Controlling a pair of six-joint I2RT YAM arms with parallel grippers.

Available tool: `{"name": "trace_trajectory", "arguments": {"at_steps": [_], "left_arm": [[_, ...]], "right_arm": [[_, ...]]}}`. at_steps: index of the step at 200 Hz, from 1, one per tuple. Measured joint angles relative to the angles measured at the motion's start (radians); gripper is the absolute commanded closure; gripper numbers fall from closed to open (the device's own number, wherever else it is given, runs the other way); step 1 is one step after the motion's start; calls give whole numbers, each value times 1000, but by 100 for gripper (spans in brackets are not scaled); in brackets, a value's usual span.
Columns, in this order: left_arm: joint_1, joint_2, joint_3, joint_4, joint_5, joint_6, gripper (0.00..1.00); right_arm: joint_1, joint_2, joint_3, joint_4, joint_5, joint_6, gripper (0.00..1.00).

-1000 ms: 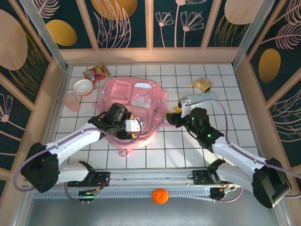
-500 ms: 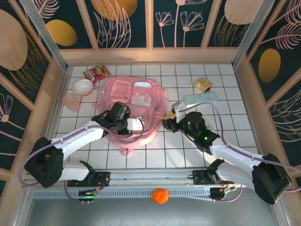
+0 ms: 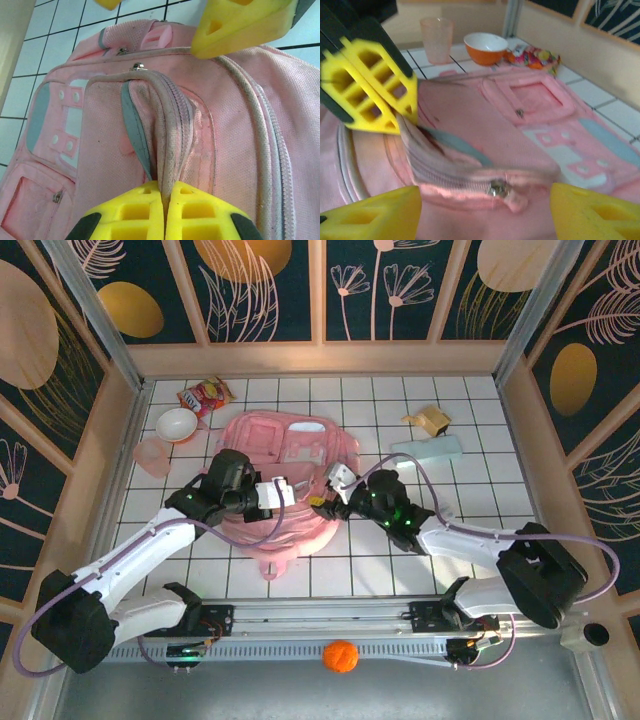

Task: Pack the student bag

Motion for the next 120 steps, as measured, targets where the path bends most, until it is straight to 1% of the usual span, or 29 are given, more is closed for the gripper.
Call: {"name": "trace_trajectory", "arguments": {"at_steps": [35,56,71,81,84,92,103,110,118,120], "left_arm": [[0,0,0,0,19,-4,100],[1,0,0,0,44,-7,100],[1,0,0,0,60,-6,100],[1,-1,-2,0,68,-6,100],[1,-2,-3,2,68,-6,100],[5,-6,-10,11,67,-7,100],[14,-14,-23,31,61,-15,93],[18,-18,-27,41,57,-21,83],[20,-21,-29,51,55,-30,67],[20,-22,-29,53,56,-35,61]], "right_arm": [[0,45,39,9,-83,-31,31],[-1,76,51,9,-111,-48,31],[-6,104,61,9,-128,-50,34],[-13,124,73,8,-147,-49,43],[-14,131,78,7,-153,-52,47],[-18,150,98,-6,-173,-59,62],[-20,168,125,-30,-196,-69,78],[-20,177,137,-42,-212,-79,86],[-20,182,145,-51,-232,-92,94],[-21,183,146,-54,-237,-89,95]]}}
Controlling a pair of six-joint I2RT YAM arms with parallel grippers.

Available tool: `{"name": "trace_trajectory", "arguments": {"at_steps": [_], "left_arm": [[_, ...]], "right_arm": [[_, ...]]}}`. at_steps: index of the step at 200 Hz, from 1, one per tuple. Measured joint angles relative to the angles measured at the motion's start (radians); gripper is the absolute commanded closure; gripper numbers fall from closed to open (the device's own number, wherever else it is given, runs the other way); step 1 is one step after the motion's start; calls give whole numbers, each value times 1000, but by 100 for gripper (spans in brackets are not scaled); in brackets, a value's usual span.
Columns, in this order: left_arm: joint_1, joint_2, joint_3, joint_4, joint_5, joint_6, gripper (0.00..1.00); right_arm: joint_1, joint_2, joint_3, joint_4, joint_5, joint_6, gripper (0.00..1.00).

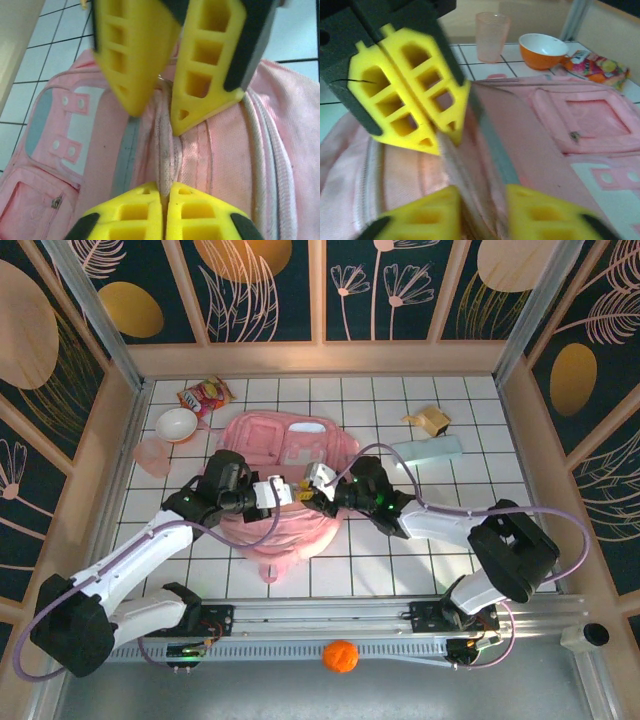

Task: Pack the student bag

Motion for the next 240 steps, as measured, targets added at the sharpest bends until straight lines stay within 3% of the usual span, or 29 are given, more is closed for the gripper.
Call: {"name": "trace_trajectory", "arguments": {"at_steps": [11,23,41,80,111,121,141,164,183,211,240], "left_arm": [[-4,-6,0,36,26,-21,32],[-11,-17,0,67,50,-43,18],[-14,-24,-8,118,77,-79,15],[-14,31,-13,148,82,-101,18],[-16,114,-7,124,96,-98,28],[-18,126,-7,121,100,-96,40],[-24,139,-7,115,117,-94,76],[-27,147,-4,112,120,-77,100],[-28,152,5,103,122,-73,100],[-33,141,15,103,130,-72,100],[-26,101,-13,101,119,-78,100]], "right_arm": [[-3,2,2,-22,-11,-12,100],[-8,4,2,-42,-23,-14,100],[-12,3,2,-53,-38,-13,100],[-18,1,3,-60,-59,-13,100],[-18,-10,3,-83,-79,-13,100],[-18,-11,3,-94,-85,-13,100],[-21,-12,4,-106,-93,-13,100],[-26,-19,9,-129,-104,-14,100],[-28,-32,9,-152,-104,-21,97],[-42,-79,-8,-153,-102,-12,63],[-154,-187,-62,-105,-157,24,45]]}}
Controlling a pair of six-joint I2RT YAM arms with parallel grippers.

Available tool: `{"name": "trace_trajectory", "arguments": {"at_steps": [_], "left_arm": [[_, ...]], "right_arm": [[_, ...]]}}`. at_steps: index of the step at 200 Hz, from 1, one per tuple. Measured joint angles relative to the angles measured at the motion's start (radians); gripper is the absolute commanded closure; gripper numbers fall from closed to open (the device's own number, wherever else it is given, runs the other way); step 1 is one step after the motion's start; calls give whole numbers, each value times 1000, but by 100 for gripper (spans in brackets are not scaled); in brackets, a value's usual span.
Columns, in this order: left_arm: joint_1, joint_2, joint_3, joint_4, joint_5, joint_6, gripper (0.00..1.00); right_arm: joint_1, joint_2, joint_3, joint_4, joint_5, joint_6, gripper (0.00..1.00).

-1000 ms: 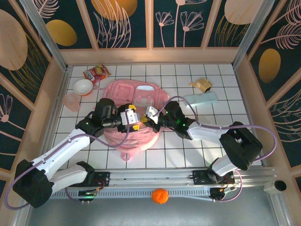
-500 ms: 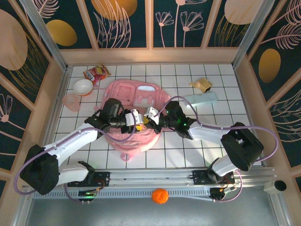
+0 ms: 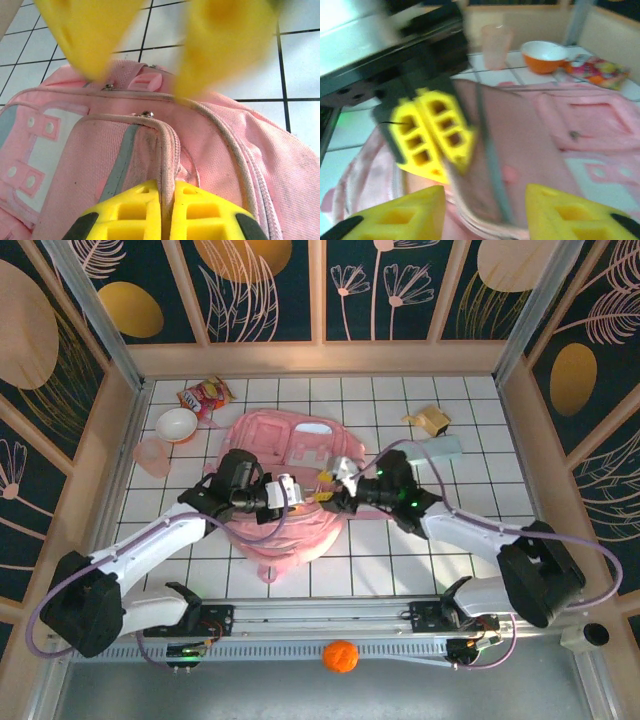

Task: Pack the student bag

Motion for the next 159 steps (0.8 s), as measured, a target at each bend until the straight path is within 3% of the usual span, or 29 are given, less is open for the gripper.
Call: {"name": "trace_trajectory", "arguments": {"at_steps": [22,40,88,128,159], "left_arm": [[0,-58,-36,3,-5,-4,100],[0,-95,-51,3,-5,-5,100],[0,-129,-69,3,-13,0,100],[0,-136,-73,2,-16,16,100],[0,-136,-73,3,-16,26,100]], "right_arm": [[-137,7,2,-45,-23,-16,41],[-190,62,24,-143,-23,-69,40],[-198,271,152,-355,-21,-213,39],[-217,332,214,-395,-40,-285,39],[-255,364,293,-472,-122,-340,39]]}}
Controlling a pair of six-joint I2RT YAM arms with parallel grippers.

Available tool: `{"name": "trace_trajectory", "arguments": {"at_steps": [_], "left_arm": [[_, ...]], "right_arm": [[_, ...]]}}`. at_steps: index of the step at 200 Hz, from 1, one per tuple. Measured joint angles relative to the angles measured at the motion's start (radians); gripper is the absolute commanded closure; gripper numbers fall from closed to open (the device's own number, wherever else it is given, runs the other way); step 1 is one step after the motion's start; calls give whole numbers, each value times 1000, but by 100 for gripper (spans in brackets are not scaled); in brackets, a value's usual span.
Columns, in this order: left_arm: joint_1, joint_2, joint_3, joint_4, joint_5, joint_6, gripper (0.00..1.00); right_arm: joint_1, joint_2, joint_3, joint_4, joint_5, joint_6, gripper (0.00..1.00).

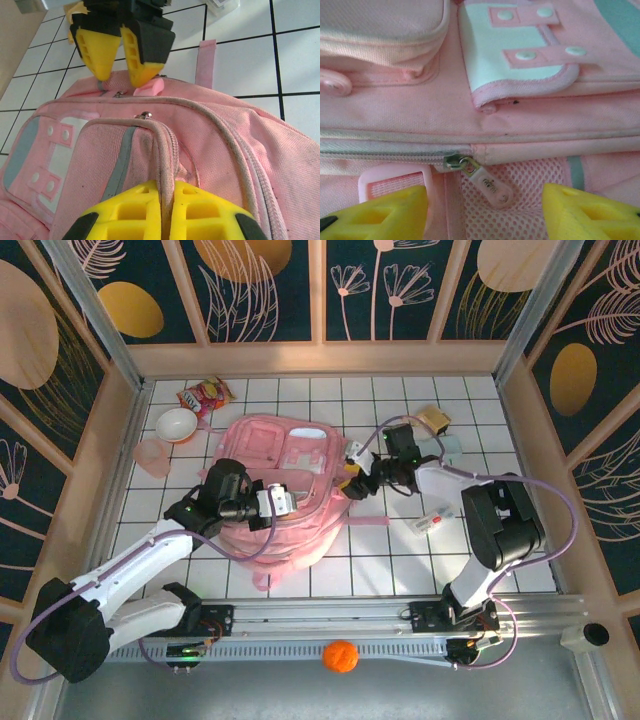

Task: Pack the student bag

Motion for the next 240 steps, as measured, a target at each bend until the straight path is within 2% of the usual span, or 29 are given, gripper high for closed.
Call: {"name": "trace_trajectory", "arguments": {"at_steps": [51,106,151,186,214,240], "left_arm": [[0,0,-2,0,0,4,100],[0,0,-2,0,0,4,100],[0,0,-2,0,-4,3,100],[0,0,-2,-1,-4,3,100],[0,0,-2,0,-4,3,100],[0,0,-2,0,-11,3,100]], "right_arm": [[-36,134,188,-187,-123,-73,40],[-32,233,291,-343,-135,-72,40],[-2,254,316,-446,-151,-98,48],[9,252,313,-465,-178,-109,65],[9,238,294,-458,-192,-98,91],[9,215,293,-454,-193,-85,100]]}}
